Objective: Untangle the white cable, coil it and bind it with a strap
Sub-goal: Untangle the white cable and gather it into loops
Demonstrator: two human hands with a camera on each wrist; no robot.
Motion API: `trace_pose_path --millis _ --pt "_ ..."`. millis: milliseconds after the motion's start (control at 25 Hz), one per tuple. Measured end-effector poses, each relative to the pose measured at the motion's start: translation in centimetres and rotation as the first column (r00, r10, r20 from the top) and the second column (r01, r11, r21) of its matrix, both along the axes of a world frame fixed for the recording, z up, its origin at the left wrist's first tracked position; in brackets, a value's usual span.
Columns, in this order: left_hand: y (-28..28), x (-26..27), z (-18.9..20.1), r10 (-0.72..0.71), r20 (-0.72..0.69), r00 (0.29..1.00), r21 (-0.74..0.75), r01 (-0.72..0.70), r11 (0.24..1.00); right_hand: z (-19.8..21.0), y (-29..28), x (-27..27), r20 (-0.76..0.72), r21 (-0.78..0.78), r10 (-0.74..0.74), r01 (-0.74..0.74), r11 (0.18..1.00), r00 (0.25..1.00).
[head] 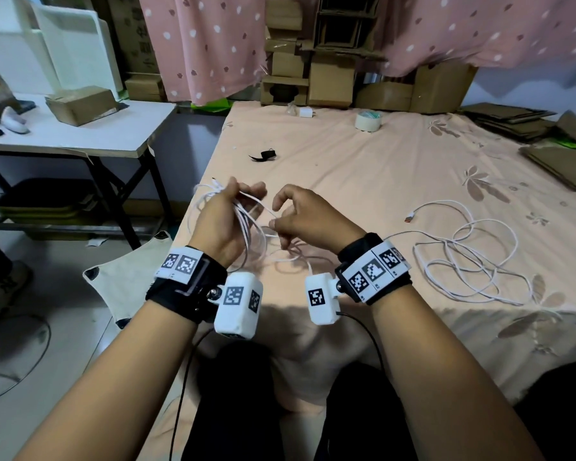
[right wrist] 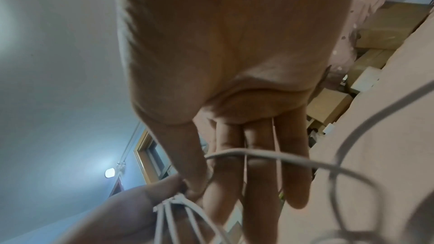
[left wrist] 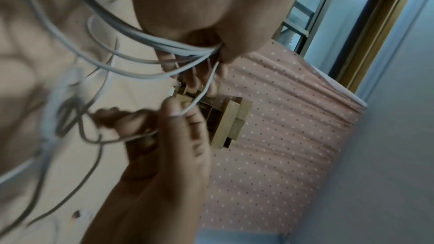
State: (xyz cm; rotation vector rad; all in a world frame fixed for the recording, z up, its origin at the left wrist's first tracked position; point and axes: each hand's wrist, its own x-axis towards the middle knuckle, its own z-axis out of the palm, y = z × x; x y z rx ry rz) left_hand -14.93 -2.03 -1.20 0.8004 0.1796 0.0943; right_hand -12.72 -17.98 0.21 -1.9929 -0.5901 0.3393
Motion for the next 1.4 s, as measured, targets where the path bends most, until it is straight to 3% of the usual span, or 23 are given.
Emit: trace_pose_path --millis 120,200,280,360,440,560,640,720,800,880,960,1000,1040,1160,1200,1240,1280,1320,1360,1400 --pt "2.9 0.3 1.6 0.065 0.107 0.992 -0.411 -0.015 0.911 -1.0 -1.7 0.4 -0.007 -0.168 0.054 -0.054 0.984 0.999" --pt "5.2 0.7 2.0 0.070 0.119 0.990 -0.558 0.008 0.830 -2.0 -2.9 1.5 0.051 -0.338 0.013 0.005 0.941 0.999" --pt "6.8 1.0 1.7 0.107 0.110 0.988 -0.543 -0.030 0.839 -3.0 -4.1 2.5 0.171 -0.537 -0.031 0.120 0.835 0.985" --pt "7.6 1.1 1.3 0.162 0.097 0.982 -0.527 -0.087 0.845 -3.7 -5.3 3.3 0.268 -0.641 -0.095 0.251 0.725 0.959" --pt "7.8 0.9 1.0 0.192 0.089 0.977 -0.534 -0.116 0.838 -4.2 -5.9 3.6 0.297 -0.643 -0.133 0.301 0.704 0.946" --pt "7.7 0.6 0.8 0.213 0.069 0.975 -0.525 -0.147 0.839 -4.8 -5.8 3.8 0.263 -0.714 -0.032 0.217 0.666 0.964" --pt "7.7 0.5 0.8 0.243 0.052 0.969 -0.511 -0.183 0.840 -4.5 -5.7 3.9 0.332 -0.718 -0.045 0.284 0.636 0.942" --pt "7.8 0.3 0.9 0.279 0.031 0.960 -0.493 -0.228 0.840 -3.7 -6.2 4.1 0.432 -0.645 -0.191 0.450 0.617 0.881" --pt "8.0 -0.1 1.0 0.331 -0.011 0.944 -0.466 -0.298 0.833 -3.3 -7.7 5.2 0.433 -0.484 -0.456 0.628 0.610 0.777" --pt "8.1 -0.6 1.2 0.445 -0.085 0.892 -0.442 -0.434 0.785 -3.5 -9.7 6.5 0.252 -0.327 -0.694 0.734 0.595 0.675" --pt "8.5 -1.1 1.6 0.589 -0.154 0.793 -0.428 -0.591 0.684 -3.7 -11.7 7.4 -0.147 -0.103 -0.836 0.833 0.544 0.528" --pt "8.5 -1.3 1.8 0.627 -0.172 0.760 -0.425 -0.631 0.649 -3.5 -12.2 7.4 -0.407 0.033 -0.805 0.888 0.459 0.431" --pt "8.3 -1.4 1.9 0.639 -0.184 0.747 -0.423 -0.647 0.634 -3.4 -12.8 7.6 -0.565 0.105 -0.739 0.920 0.377 0.367" --pt "7.3 -1.2 1.8 0.626 -0.207 0.752 -0.391 -0.650 0.652 -2.5 -12.3 7.5 -0.609 0.157 -0.734 0.953 0.259 0.300" --pt "6.8 -1.1 1.8 0.612 -0.204 0.764 -0.381 -0.638 0.669 -2.3 -11.9 7.5 -0.588 0.164 -0.749 0.951 0.261 0.306" --pt "6.4 -0.9 1.7 0.593 -0.197 0.781 -0.377 -0.619 0.689 -2.1 -11.4 7.3 -0.510 0.138 -0.782 0.932 0.337 0.358" --pt "6.2 -0.8 1.6 0.574 -0.185 0.798 -0.377 -0.597 0.708 -1.9 -10.8 7.2 -0.383 0.044 -0.813 0.888 0.458 0.439" --pt "6.0 -0.8 1.6 0.558 -0.167 0.813 -0.381 -0.575 0.724 -1.6 -10.3 7.0 -0.197 -0.157 -0.816 0.804 0.574 0.544" --pt "5.8 -0.7 1.5 0.548 -0.146 0.824 -0.379 -0.558 0.738 -1.5 -9.9 6.6 0.015 -0.421 -0.754 0.688 0.591 0.657" --pt "5.6 -0.7 1.5 0.539 -0.127 0.832 -0.372 -0.544 0.752 -1.3 -9.5 6.4 0.198 -0.638 -0.645 0.596 0.487 0.738"
